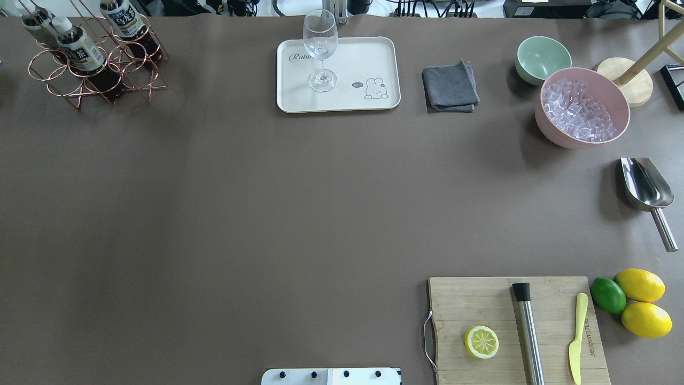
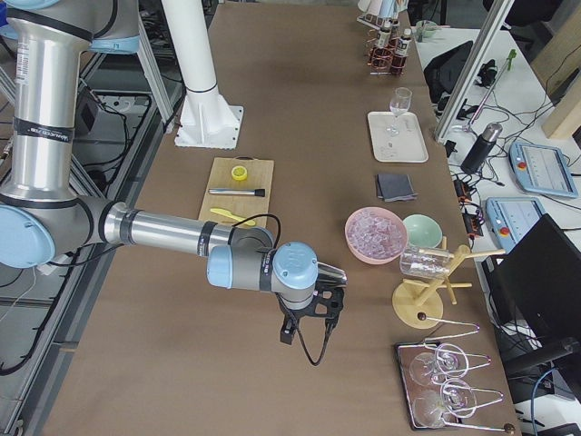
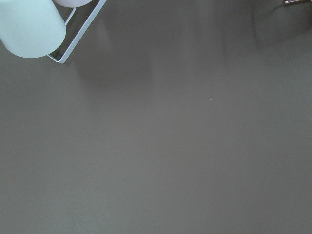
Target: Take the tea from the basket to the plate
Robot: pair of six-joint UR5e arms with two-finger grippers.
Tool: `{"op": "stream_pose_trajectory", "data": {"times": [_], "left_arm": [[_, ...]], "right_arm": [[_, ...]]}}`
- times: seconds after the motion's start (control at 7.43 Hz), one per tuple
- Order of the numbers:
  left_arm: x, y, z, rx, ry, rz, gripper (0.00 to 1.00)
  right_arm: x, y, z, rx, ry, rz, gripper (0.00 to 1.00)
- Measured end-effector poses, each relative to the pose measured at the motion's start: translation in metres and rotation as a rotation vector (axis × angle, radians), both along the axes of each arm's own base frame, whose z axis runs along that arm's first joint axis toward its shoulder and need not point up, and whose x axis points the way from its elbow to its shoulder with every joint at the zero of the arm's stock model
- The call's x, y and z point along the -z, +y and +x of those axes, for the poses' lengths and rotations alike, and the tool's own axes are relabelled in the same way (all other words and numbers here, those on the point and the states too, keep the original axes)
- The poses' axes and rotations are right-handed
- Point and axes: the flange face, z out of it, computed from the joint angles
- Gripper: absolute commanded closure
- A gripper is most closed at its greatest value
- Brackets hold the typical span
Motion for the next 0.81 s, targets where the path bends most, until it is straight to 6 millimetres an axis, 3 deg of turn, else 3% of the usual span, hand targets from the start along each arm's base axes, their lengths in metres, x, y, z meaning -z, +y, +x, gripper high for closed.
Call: {"op": "stream_pose_trajectory", "data": {"times": [0.54, 0.81], "left_arm": [[0.003, 0.001, 0.001, -0.002, 0.0, 0.005, 0.01], [0.005, -0.001, 0.002, -0.003, -0.001, 0.009, 0.01]], "right_arm": [[-0.009, 0.002, 0.0, 0.0, 0.0, -0.017, 0.0], [0.018, -0.006, 0.0, -0.003, -0.018, 0.037, 0.0]]}}
